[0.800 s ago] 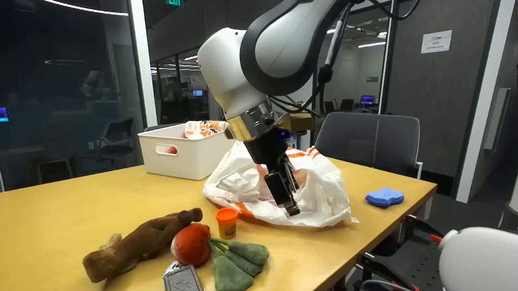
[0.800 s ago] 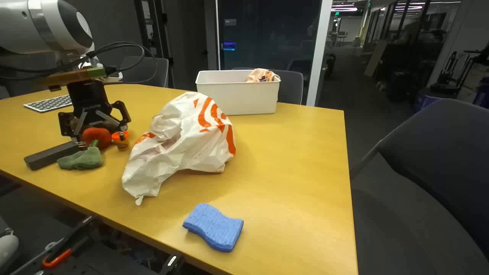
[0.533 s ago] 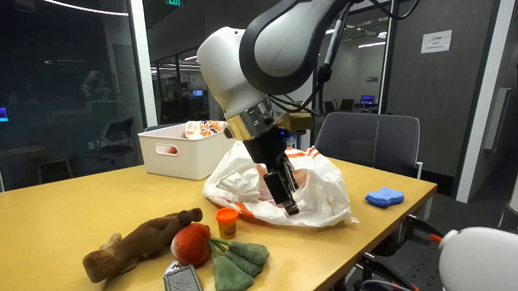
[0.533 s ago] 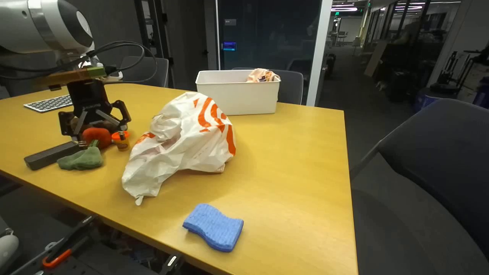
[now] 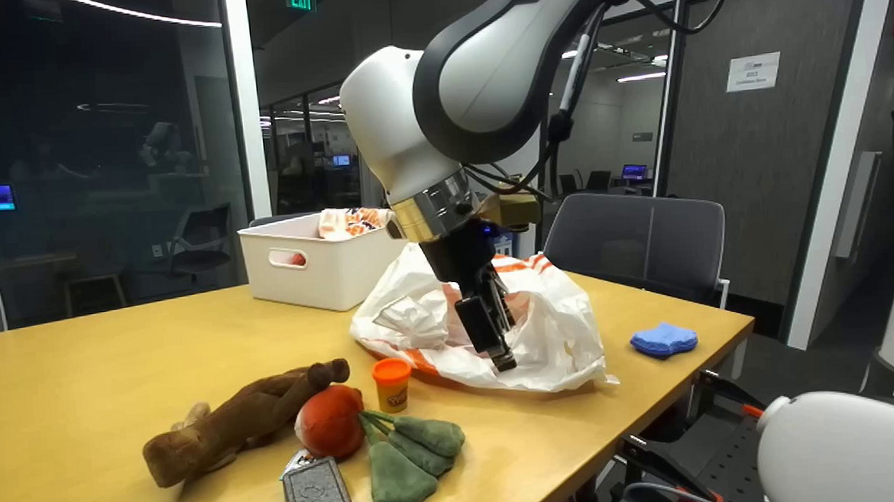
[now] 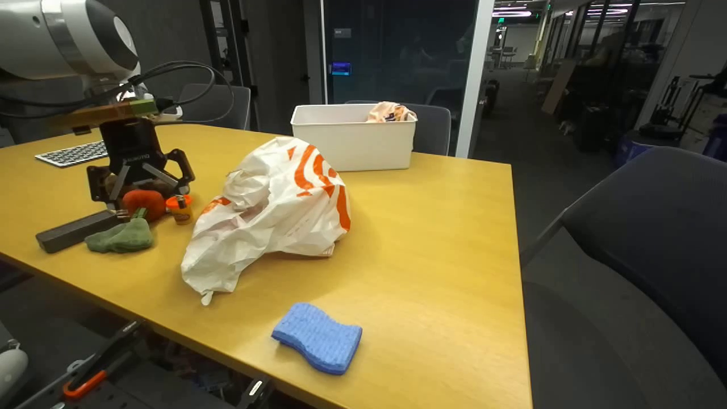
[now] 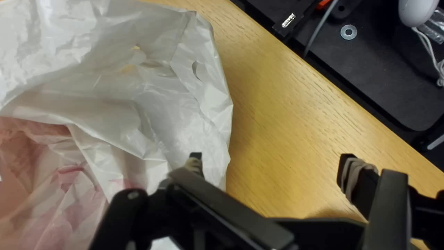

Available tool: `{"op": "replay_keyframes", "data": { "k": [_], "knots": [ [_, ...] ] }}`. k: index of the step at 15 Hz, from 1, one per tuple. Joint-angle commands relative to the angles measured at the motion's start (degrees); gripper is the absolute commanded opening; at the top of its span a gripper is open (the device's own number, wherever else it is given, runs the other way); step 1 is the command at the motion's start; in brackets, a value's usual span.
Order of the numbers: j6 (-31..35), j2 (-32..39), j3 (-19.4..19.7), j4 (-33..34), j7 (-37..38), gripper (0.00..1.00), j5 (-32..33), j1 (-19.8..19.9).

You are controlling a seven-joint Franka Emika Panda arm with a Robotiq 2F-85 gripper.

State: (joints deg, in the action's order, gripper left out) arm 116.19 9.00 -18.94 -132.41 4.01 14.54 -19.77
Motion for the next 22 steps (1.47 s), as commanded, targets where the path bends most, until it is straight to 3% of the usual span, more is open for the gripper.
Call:
{"op": "replay_keyframes", "data": {
  "k": [1,6,8,11,18,22],
  "knots": [
    [1.41,0.76,-0.10,0.57,-0.62,1.00,-0.69,-0.41],
    [4.56,5.57,-3.64,7.42,-1.68,1.00,-0.07,-4.68],
    [2.30,8.38,-3.53,11.54,-0.76,1.00,6.02,-7.40],
    [-3.13,12.18,-2.26,17.09,-5.06,1.00,13.13,-9.35],
    [-4.05,16.70,-0.90,23.38,-22.29,1.00,19.05,-7.92],
    [-1.89,18.19,-0.30,23.31,-29.42,1.00,18.98,-5.83]
  ]
}}
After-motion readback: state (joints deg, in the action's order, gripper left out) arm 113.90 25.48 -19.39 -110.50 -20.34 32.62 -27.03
